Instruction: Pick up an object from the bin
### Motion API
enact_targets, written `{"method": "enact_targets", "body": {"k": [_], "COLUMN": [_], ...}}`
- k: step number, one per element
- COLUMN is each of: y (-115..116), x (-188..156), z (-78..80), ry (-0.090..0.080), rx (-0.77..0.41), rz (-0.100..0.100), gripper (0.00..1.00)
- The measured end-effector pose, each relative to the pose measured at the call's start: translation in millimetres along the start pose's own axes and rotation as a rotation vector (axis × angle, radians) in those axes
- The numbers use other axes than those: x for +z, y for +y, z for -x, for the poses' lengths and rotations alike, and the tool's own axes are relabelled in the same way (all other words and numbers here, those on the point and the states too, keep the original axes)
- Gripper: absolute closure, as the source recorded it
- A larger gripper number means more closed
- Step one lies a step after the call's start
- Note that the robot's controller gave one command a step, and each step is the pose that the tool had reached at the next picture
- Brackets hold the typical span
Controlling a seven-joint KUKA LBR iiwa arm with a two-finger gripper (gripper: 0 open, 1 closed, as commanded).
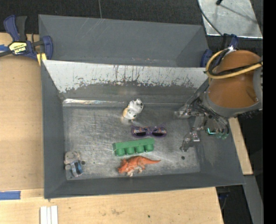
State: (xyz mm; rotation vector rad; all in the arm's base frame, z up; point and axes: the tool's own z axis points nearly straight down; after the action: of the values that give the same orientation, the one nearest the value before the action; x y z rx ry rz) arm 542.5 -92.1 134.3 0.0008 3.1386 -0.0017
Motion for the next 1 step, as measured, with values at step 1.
{"method": "enact_targets", "body": {"k": [1], "y": [14.8], "x": [18.8], "z": [-16.3], "ry": [-0.008], "rx": [0.063], "rz": [-0.002], "gripper": [0.0]}}
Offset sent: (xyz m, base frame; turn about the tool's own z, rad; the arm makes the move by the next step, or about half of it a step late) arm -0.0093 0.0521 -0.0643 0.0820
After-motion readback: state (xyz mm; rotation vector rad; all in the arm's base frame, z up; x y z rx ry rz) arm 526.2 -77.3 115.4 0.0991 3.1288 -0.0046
